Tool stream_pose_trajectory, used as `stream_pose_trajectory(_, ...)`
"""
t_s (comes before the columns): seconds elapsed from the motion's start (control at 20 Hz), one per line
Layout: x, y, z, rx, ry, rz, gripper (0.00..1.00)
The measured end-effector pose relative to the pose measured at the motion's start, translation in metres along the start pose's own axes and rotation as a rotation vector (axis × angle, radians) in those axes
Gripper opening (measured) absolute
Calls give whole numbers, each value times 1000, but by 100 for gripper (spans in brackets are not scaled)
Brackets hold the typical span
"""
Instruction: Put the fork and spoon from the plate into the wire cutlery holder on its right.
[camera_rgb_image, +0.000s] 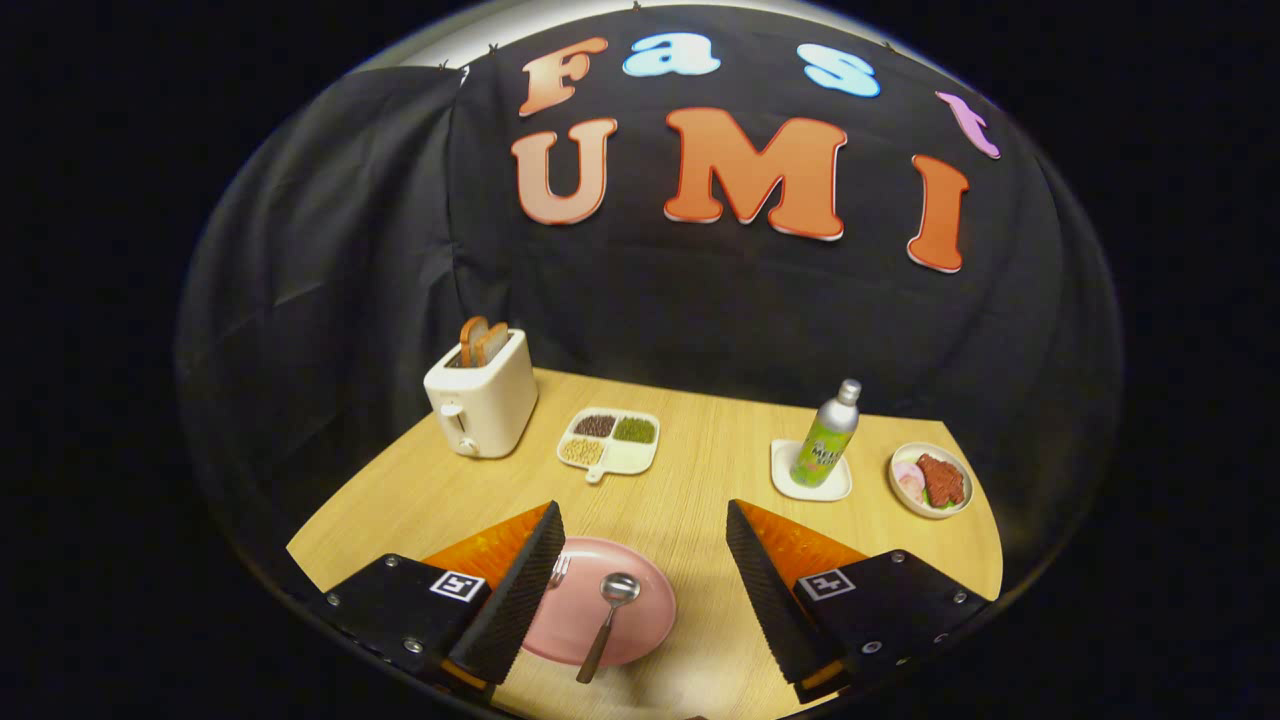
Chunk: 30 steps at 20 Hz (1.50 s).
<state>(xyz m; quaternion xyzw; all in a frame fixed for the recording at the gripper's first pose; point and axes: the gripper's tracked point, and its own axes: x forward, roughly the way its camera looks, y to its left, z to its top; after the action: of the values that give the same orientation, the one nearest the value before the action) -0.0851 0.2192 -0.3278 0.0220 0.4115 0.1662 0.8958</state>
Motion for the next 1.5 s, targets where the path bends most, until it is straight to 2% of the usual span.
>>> stream_pose_trajectory(0.35,38,27,-98,34,271,10,89)
stream_pose_trajectory(0.55,46,36,-142,67,406,16,77)
stream_pose_trajectory(0.7,47,40,-168,75,509,17,64)
stream_pose_trajectory(0.85,49,40,-184,53,561,-4,53)
stream_pose_trajectory(1.05,48,45,-206,42,645,-29,34)
stream_pose_trajectory(1.2,49,45,-210,38,652,-63,19)
stream_pose_trajectory(1.35,52,44,-207,79,641,-67,12)
stream_pose_trajectory(1.5,52,42,-198,102,597,-33,8)
